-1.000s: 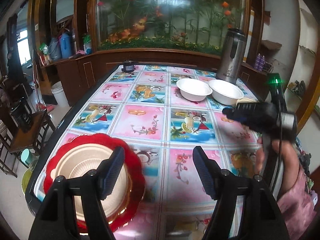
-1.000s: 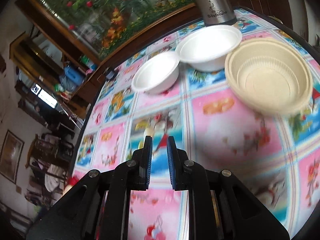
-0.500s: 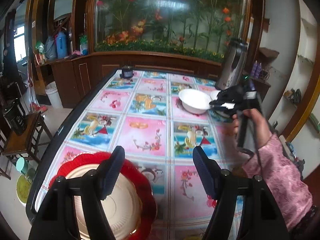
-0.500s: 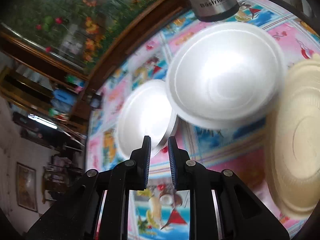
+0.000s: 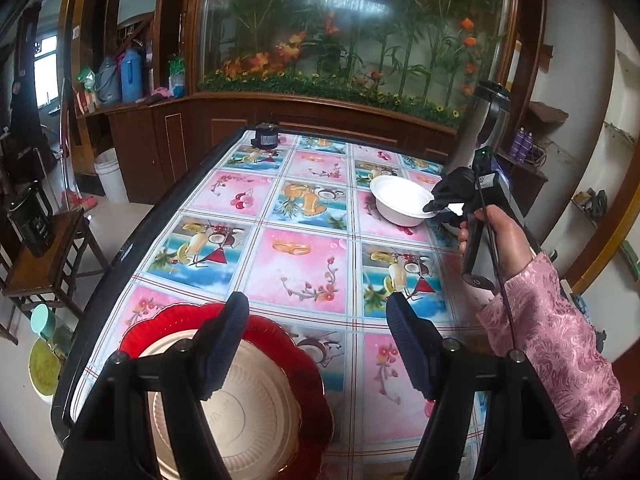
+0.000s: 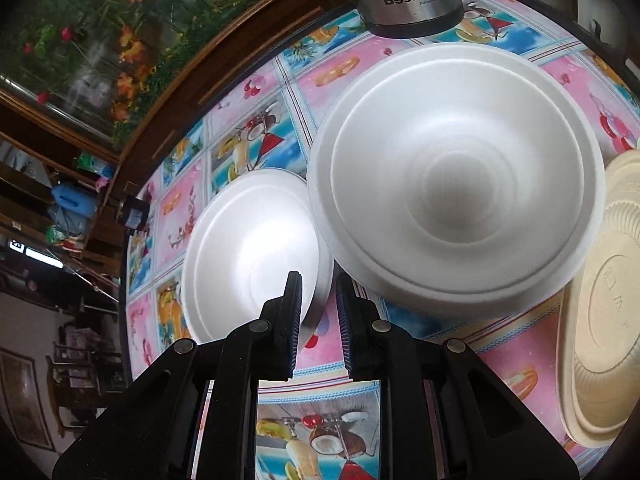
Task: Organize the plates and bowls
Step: 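Move the left gripper toward the white foam plate beside the kettle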
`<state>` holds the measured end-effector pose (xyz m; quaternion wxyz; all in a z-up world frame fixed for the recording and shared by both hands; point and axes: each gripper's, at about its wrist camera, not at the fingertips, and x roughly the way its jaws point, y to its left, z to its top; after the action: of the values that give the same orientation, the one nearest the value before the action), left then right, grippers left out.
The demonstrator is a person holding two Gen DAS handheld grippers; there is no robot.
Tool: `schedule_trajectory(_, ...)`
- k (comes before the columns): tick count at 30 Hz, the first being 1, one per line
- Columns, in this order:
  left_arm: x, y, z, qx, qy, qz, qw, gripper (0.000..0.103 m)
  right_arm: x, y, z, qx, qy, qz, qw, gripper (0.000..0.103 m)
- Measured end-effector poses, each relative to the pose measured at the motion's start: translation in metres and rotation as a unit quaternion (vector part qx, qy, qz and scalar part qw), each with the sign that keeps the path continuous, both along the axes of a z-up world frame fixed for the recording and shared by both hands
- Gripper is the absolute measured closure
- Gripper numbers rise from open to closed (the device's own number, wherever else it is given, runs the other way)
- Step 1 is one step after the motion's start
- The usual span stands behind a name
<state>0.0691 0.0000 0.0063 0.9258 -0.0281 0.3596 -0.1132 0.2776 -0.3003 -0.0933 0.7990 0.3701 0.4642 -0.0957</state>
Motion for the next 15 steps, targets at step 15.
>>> schedule_trajectory(15,0.082,-0.023,-0.006,-0.067,0.149,0.025,0.9863,0.025,-0.020,0.005,-0.002,-0.010,-0.002,0.068,0.998,0.090)
